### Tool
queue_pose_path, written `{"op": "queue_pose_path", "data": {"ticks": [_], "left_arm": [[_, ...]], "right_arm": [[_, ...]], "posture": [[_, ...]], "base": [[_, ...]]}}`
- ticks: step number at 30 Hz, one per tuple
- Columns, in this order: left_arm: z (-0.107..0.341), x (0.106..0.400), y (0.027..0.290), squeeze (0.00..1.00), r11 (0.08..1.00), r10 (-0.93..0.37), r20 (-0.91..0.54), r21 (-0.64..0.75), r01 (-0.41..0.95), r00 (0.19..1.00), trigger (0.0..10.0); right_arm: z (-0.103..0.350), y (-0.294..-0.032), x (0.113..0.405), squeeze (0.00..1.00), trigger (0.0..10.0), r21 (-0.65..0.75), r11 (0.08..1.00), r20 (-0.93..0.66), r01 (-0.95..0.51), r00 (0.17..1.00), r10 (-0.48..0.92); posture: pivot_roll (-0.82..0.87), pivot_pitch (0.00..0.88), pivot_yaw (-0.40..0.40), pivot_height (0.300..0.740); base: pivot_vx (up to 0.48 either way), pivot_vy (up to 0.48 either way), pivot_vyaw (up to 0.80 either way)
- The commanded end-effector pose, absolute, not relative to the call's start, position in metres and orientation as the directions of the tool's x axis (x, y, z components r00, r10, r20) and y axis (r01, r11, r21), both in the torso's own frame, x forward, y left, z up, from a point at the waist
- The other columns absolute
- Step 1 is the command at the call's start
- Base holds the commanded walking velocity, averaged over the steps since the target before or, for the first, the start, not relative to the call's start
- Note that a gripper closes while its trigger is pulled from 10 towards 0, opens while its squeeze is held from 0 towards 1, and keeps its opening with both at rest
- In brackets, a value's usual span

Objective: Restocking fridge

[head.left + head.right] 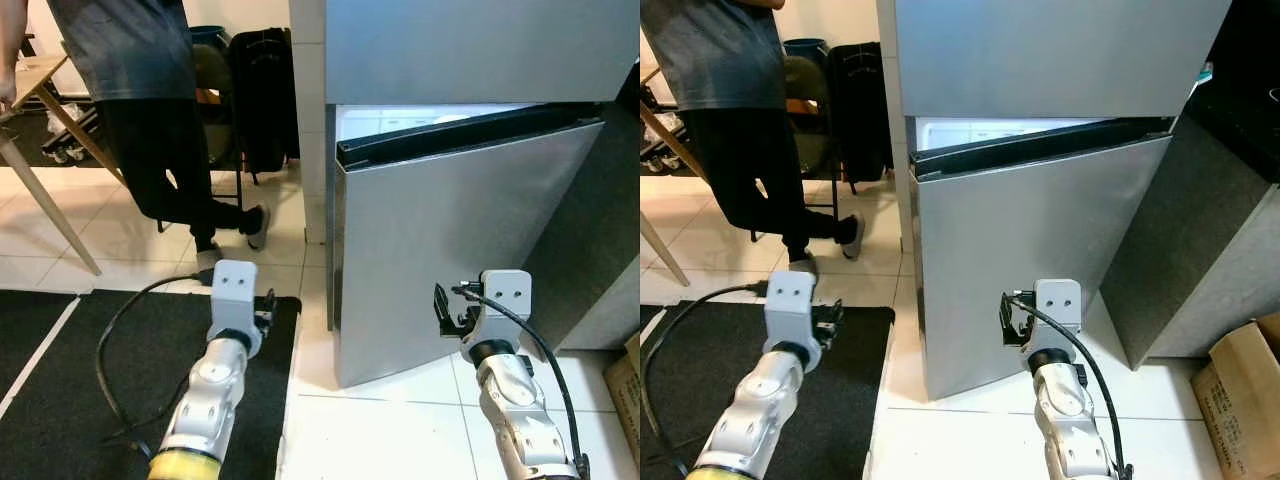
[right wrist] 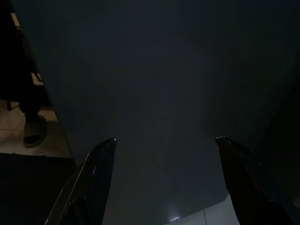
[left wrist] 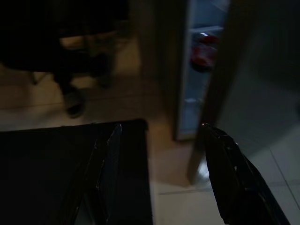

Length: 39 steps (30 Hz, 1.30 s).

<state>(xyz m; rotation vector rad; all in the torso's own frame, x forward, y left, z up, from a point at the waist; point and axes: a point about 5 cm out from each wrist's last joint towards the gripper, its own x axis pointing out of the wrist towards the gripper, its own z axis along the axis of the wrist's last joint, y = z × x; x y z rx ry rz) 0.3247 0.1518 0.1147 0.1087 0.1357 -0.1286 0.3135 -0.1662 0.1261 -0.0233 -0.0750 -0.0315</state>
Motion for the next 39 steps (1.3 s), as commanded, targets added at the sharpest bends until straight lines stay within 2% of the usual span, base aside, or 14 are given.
{"op": "queue_pose_path", "data": {"ticks": [1, 3, 11, 39], "left_arm": [[0.114, 0.325, 0.148, 0.0, 0.975, -0.163, -0.148, 0.125, 0.182, 0.975, 10.0], [0.121, 0.324, 0.141, 0.0, 0.958, -0.22, -0.098, 0.163, 0.234, 0.97, 10.0], [0.133, 0.323, 0.134, 0.0, 0.942, -0.263, 0.0, 0.217, 0.256, 0.965, 10.0], [0.136, 0.324, 0.13, 0.0, 0.932, -0.289, 0.048, 0.244, 0.27, 0.956, 10.0]], "right_arm": [[0.123, -0.167, 0.312, 0.0, 10.0, -0.015, 0.999, 0.057, 0.049, 0.997, -0.048], [0.124, -0.168, 0.312, 0.0, 10.0, -0.013, 0.998, 0.059, 0.055, 0.997, -0.054], [0.125, -0.163, 0.312, 0.0, 10.0, -0.013, 1.0, 0.071, 0.027, 0.997, -0.026], [0.126, -0.16, 0.311, 0.0, 10.0, -0.018, 1.0, 0.076, 0.012, 0.997, -0.01]], "posture": [[-0.12, 0.141, 0.028, 0.74], [-0.12, 0.141, 0.028, 0.74], [-0.11, 0.142, 0.026, 0.74], [-0.12, 0.141, 0.026, 0.74]], "base": [[0.0, 0.0, 0.0], [0.0, 0.0, 0.0], [0.0, 0.0, 0.0], [0.477, 0.0, 0.0]]}}
